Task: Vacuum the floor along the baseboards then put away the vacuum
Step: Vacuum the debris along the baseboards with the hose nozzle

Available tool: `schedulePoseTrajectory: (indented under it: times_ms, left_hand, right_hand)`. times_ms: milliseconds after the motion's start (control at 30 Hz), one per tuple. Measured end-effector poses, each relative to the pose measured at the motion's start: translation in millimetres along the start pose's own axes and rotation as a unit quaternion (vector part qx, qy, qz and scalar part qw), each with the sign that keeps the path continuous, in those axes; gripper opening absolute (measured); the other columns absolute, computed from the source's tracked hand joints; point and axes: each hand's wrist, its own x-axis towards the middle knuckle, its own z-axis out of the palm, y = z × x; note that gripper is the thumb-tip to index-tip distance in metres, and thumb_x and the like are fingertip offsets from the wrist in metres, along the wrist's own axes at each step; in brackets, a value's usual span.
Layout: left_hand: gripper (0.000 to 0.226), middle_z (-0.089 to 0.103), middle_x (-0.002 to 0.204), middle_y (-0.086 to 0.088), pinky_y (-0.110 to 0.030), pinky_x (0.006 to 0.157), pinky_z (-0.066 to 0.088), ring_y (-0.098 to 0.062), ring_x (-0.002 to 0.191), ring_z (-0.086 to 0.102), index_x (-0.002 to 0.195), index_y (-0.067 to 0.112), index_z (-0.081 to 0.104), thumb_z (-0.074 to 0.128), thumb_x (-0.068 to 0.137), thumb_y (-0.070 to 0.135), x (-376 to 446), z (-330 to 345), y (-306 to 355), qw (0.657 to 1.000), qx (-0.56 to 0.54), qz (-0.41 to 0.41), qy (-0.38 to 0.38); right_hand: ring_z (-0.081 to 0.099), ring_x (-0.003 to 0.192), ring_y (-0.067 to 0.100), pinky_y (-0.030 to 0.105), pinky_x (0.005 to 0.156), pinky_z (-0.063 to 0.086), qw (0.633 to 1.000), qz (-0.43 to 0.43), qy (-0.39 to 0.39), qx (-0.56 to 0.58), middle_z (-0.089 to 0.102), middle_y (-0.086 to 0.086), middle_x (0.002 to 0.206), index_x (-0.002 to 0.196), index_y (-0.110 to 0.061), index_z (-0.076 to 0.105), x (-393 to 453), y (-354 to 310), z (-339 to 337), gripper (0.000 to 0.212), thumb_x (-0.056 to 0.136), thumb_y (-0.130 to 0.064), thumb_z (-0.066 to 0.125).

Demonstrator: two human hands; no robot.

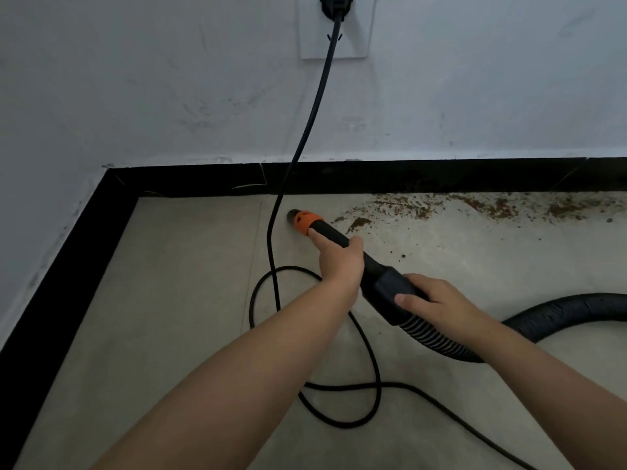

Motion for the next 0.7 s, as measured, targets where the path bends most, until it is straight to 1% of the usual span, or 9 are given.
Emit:
schedulePoseTrajectory:
  times_ms: [67,133,233,300,400,467,533,633,700]
  left_hand:
    - [0.075,0.047,0.116,-0.005,-0.028,0.078,0.042,-0.018,0.089,0.047,0.148,0.026,-0.010,0.042,0.096,0.017,-5,0,-5,1.000,-0.014,0.000,0.018]
    - [0.074,0.042,0.107,0.000,-0.027,0.079,0.041,-0.016,0.088,0.046,0.148,0.025,-0.010,0.041,0.096,0.016,-9,-2,-9,1.000,-0.014,0.003,0.017]
    - [0.072,0.039,0.108,0.001,-0.027,0.081,0.041,-0.016,0.090,0.045,0.148,0.024,-0.009,0.041,0.097,0.016,-14,-1,-11,1.000,-0.006,0.008,-0.001]
    - [0.072,0.042,0.114,-0.002,-0.031,0.084,0.043,-0.018,0.093,0.046,0.149,0.024,-0.006,0.042,0.096,0.017,-17,3,-12,1.000,0.008,0.006,-0.014]
    - [0.068,0.043,0.120,-0.007,-0.039,0.092,0.047,-0.023,0.096,0.048,0.147,0.022,0.000,0.044,0.095,0.017,-21,9,-16,0.999,0.026,-0.009,-0.027]
    - [0.067,0.042,0.115,-0.007,-0.044,0.092,0.049,-0.026,0.098,0.050,0.145,0.020,0.002,0.046,0.094,0.017,-23,12,-18,0.998,0.035,-0.024,-0.038]
    - [0.067,0.040,0.110,-0.006,-0.043,0.086,0.051,-0.027,0.101,0.051,0.143,0.019,0.003,0.047,0.094,0.016,-24,13,-18,0.997,0.038,-0.040,-0.051]
    - [0.065,0.040,0.108,-0.006,-0.040,0.078,0.051,-0.030,0.104,0.052,0.142,0.018,0.004,0.047,0.094,0.015,-27,17,-13,0.995,0.058,-0.058,-0.052]
    - [0.061,0.043,0.095,-0.004,-0.037,0.073,0.050,-0.028,0.095,0.053,0.139,0.016,0.007,0.047,0.093,0.014,-28,21,-10,0.994,0.075,-0.060,-0.051]
  right_hand:
    - [0.058,0.079,0.020,0.027,0.068,0.043,1.000,0.002,-0.020,0.000,0.064,0.014,0.089,0.098,-0.005,0.060,-4,-2,0,0.016,0.091,-0.020,0.058]
    - [0.055,0.071,0.014,0.023,0.063,0.040,1.000,0.003,-0.030,-0.006,0.060,0.005,0.079,0.089,-0.011,0.058,-11,-4,1,0.015,0.089,-0.025,0.060]
    - [0.050,0.067,0.009,0.019,0.059,0.037,0.998,0.009,-0.043,-0.036,0.054,-0.001,0.076,0.085,-0.015,0.053,-19,-9,-1,0.011,0.091,-0.023,0.056]
    - [0.055,0.076,0.011,0.021,0.068,0.043,0.994,0.032,-0.080,-0.060,0.058,0.000,0.085,0.094,-0.014,0.053,-21,-13,-7,0.015,0.090,-0.027,0.058]
    - [0.061,0.100,0.019,0.031,0.089,0.050,0.971,0.107,-0.205,-0.062,0.063,0.006,0.108,0.107,-0.017,0.053,-22,-17,-24,0.031,0.083,-0.030,0.067]
    - [0.062,0.096,0.018,0.029,0.082,0.054,0.948,0.156,-0.274,-0.033,0.063,0.004,0.104,0.106,-0.019,0.052,-24,-18,-34,0.030,0.082,-0.023,0.069]
    - [0.062,0.093,0.017,0.024,0.069,0.055,0.935,0.192,-0.297,-0.014,0.062,0.002,0.100,0.114,-0.013,0.050,-24,-17,-39,0.036,0.083,-0.016,0.068]
    - [0.062,0.106,0.027,0.031,0.072,0.055,0.931,0.204,-0.303,-0.004,0.062,0.005,0.104,0.116,-0.013,0.050,-26,-13,-42,0.037,0.083,-0.016,0.068]
    - [0.061,0.108,0.030,0.032,0.071,0.055,0.934,0.201,-0.295,0.008,0.062,0.005,0.101,0.113,-0.014,0.049,-27,-11,-43,0.034,0.084,-0.016,0.067]
